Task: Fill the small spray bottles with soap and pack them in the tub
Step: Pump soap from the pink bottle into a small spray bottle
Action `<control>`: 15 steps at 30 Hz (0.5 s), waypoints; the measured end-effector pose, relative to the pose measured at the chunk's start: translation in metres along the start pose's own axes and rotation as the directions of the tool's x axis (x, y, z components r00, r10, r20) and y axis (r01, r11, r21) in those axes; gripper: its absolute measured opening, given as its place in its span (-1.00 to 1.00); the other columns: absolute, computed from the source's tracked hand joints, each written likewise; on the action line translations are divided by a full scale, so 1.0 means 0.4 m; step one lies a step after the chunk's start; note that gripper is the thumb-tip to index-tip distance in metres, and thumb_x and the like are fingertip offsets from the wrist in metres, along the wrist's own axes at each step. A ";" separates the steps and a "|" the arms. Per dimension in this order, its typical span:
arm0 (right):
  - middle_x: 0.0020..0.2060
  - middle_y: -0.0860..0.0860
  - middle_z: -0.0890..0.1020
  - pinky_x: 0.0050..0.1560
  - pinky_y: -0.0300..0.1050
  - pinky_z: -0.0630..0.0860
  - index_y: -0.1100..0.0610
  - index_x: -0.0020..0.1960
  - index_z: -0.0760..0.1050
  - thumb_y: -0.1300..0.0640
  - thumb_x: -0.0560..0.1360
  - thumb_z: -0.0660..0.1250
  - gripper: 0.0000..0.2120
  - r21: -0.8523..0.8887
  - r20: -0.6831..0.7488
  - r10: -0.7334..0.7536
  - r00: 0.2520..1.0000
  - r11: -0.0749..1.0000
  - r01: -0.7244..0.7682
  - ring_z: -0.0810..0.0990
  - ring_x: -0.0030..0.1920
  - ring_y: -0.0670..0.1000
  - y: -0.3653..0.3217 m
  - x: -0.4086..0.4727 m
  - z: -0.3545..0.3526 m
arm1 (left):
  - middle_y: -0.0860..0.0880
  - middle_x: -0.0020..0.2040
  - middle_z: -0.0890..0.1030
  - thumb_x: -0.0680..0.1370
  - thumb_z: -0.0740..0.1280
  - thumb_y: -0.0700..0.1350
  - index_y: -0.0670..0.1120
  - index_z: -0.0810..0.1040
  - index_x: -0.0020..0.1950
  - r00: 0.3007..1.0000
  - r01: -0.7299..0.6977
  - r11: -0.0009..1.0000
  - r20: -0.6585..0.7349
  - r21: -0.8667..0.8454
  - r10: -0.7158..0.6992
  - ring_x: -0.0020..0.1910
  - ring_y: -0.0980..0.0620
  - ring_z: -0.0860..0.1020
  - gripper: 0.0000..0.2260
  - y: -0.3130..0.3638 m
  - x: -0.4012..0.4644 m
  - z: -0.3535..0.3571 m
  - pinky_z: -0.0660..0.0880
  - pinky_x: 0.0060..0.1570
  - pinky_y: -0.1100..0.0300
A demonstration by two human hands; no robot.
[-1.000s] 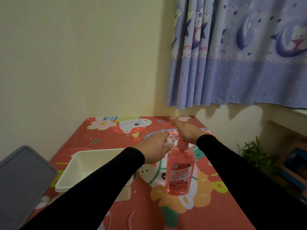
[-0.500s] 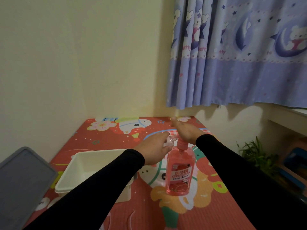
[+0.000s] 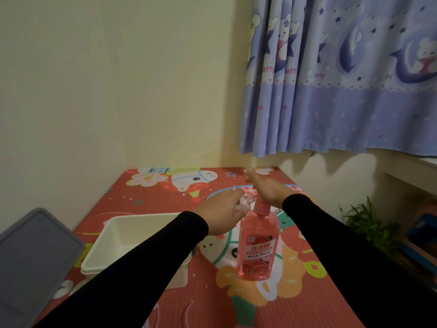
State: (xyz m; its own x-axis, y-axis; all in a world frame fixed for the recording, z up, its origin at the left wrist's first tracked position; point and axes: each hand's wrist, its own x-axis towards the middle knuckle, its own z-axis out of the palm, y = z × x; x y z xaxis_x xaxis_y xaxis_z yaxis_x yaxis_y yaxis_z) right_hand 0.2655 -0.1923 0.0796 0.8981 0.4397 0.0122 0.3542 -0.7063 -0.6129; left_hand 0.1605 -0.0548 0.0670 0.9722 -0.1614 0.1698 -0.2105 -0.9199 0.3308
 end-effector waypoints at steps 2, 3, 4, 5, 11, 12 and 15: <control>0.49 0.08 0.30 0.51 0.06 0.08 0.09 0.50 0.28 -0.36 0.55 -0.19 -0.25 -0.003 0.005 0.004 1.000 1.000 -0.004 0.23 0.50 0.08 -0.008 0.000 -0.007 | -0.06 0.23 0.46 0.65 0.16 0.05 -0.10 0.32 0.40 1.000 0.001 1.000 0.015 -0.007 -0.001 0.17 -0.08 0.47 -0.63 0.002 0.000 -0.007 0.42 0.15 0.06; 0.49 0.08 0.30 0.51 0.07 0.09 0.08 0.49 0.29 -0.38 0.53 -0.19 -0.24 0.007 0.000 0.003 1.000 1.000 -0.003 0.24 0.50 0.08 -0.014 0.000 -0.013 | -0.06 0.23 0.45 0.65 0.16 0.05 -0.08 0.33 0.38 1.000 0.004 1.000 0.017 -0.011 -0.004 0.15 -0.07 0.47 -0.64 0.002 0.001 -0.011 0.42 0.14 0.06; 0.48 0.08 0.32 0.50 0.08 0.11 0.08 0.48 0.31 -0.39 0.52 -0.18 -0.23 0.026 -0.012 -0.003 1.000 1.000 0.003 0.26 0.49 0.08 -0.018 -0.001 -0.020 | -0.05 0.22 0.45 0.64 0.16 0.05 -0.08 0.35 0.34 1.000 0.005 1.000 0.013 -0.019 -0.004 0.12 -0.07 0.48 -0.67 0.001 0.003 -0.015 0.44 0.12 0.05; 0.47 0.08 0.34 0.49 0.08 0.15 0.08 0.46 0.34 -0.38 0.53 -0.16 -0.25 0.047 -0.033 -0.010 0.999 0.999 0.012 0.29 0.47 0.08 -0.022 0.001 -0.027 | -0.05 0.19 0.46 0.64 0.17 0.05 -0.07 0.37 0.29 1.000 0.001 0.999 0.000 -0.033 -0.001 0.09 -0.07 0.48 -0.71 0.000 0.004 -0.019 0.45 0.10 0.03; 0.46 0.10 0.35 0.49 0.06 0.14 0.08 0.47 0.33 -0.35 0.56 -0.18 -0.27 0.020 0.009 0.003 1.000 1.000 -0.003 0.30 0.46 0.09 -0.008 0.005 -0.008 | -0.07 0.20 0.46 0.64 0.16 0.03 -0.10 0.35 0.31 1.000 -0.011 1.000 -0.028 -0.022 0.011 0.14 -0.08 0.46 -0.70 -0.006 0.000 0.007 0.42 0.12 0.04; 0.47 0.11 0.34 0.49 0.06 0.14 0.09 0.48 0.31 -0.35 0.56 -0.19 -0.26 0.001 0.012 0.012 1.000 1.000 -0.012 0.29 0.47 0.10 -0.005 0.004 -0.004 | -0.07 0.19 0.46 0.64 0.16 0.03 -0.11 0.35 0.31 0.999 -0.013 1.000 -0.030 -0.017 0.013 0.14 -0.09 0.45 -0.70 -0.005 -0.001 0.014 0.41 0.12 0.04; 0.49 0.11 0.30 0.50 0.06 0.11 0.09 0.50 0.27 -0.35 0.56 -0.19 -0.26 -0.007 0.018 0.021 1.000 1.000 -0.021 0.25 0.49 0.10 -0.002 0.003 0.000 | -0.09 0.19 0.47 0.65 0.15 0.03 -0.11 0.34 0.33 1.000 -0.011 1.000 -0.007 -0.017 0.011 0.13 -0.08 0.45 -0.67 -0.004 -0.001 0.013 0.41 0.11 0.06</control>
State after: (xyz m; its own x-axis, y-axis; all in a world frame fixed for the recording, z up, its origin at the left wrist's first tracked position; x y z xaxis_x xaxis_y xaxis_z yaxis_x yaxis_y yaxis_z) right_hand 0.2662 -0.1913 0.0802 0.9006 0.4343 -0.0147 0.3368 -0.7191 -0.6079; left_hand 0.1609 -0.0552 0.0618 0.9691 -0.1687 0.1802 -0.2228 -0.9121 0.3442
